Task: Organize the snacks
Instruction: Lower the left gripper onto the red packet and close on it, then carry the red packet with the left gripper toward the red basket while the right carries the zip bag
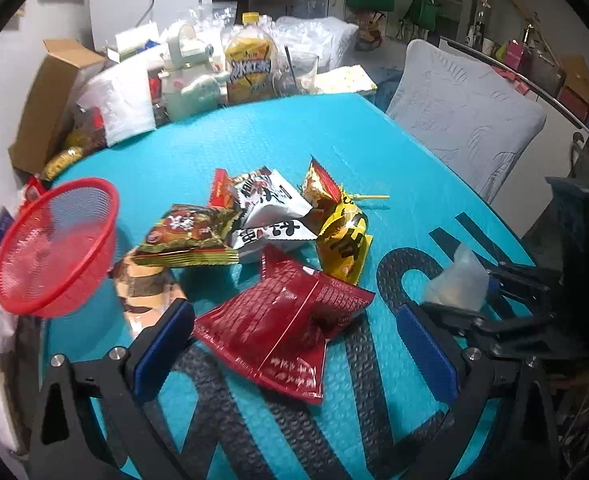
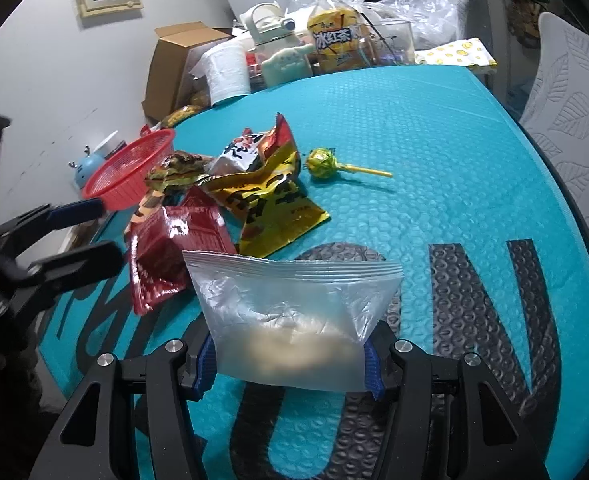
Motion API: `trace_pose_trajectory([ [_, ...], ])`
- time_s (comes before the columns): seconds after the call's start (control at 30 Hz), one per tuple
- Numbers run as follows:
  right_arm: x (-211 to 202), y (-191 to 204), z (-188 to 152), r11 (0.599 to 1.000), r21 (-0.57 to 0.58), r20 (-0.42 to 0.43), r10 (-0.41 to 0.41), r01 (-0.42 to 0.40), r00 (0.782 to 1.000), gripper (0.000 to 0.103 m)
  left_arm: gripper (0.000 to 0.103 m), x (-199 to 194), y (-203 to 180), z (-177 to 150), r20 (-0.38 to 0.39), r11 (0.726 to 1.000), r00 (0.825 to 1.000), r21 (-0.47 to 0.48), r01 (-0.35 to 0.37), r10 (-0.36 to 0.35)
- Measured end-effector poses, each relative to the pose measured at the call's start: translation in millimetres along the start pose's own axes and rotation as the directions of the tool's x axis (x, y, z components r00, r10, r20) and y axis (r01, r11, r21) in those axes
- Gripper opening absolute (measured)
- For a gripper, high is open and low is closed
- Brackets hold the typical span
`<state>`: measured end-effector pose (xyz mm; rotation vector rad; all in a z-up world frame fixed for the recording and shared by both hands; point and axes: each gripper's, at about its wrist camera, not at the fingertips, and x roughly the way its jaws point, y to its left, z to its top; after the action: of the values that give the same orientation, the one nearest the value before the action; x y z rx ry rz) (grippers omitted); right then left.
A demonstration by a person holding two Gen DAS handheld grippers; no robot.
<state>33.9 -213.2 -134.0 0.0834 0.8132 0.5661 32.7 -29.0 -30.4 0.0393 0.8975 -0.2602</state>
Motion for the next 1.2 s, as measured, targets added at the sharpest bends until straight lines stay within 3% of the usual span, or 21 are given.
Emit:
trace_pose_trajectory([
  [0.23,0,-1,0,1.0,-0.003,-0.002,-0.024,0.024,1.0,0.056,0.103,42,4,3,-0.117,0.998,0.992,0.043,0.041,-0.036],
  [0.37,1,0,1,1.0,-0.002,-0.006,-0.024,0.024,1.0,0.056,0.103,50,2,-3,-0.145,0.996,0.988,0.061,0.063,-0.054],
  [0.53,5,-2,1,0.999,-0.005,-0.019,-0.032,0.032,0.999,0.056,0.102,55,1,-6,-0.147,0.996,0.989,0.071,0.044,-0.033],
  [0.6,5,-2,1,0.999,-0.006,-0.022,-0.033,0.033,0.999,0.056,0.096,56,1,-8,-0.147,0.997,0.989,0.068,0.039,-0.029],
  [0.67,6,-2,1,0.999,-0.006,-0.025,-0.034,0.034,0.999,0.056,0.082,61,1,-9,-0.164,0.998,0.986,0.06,0.031,-0.02],
  [0.77,6,-2,1,0.999,-0.004,-0.029,-0.037,0.037,0.999,0.056,0.075,64,-2,-12,-0.157,0.998,0.987,0.064,0.026,-0.016],
  [0.93,5,-3,-1,0.999,-0.002,-0.03,-0.044,0.044,0.999,0.056,0.069,60,-3,-15,-0.135,0.998,0.991,0.059,0.014,-0.006],
  [1.2,5,-4,-2,0.999,-0.001,-0.029,-0.05,0.05,0.998,0.056,0.069,43,-7,-25,-0.115,0.999,0.993,0.029,0.035,-0.031],
])
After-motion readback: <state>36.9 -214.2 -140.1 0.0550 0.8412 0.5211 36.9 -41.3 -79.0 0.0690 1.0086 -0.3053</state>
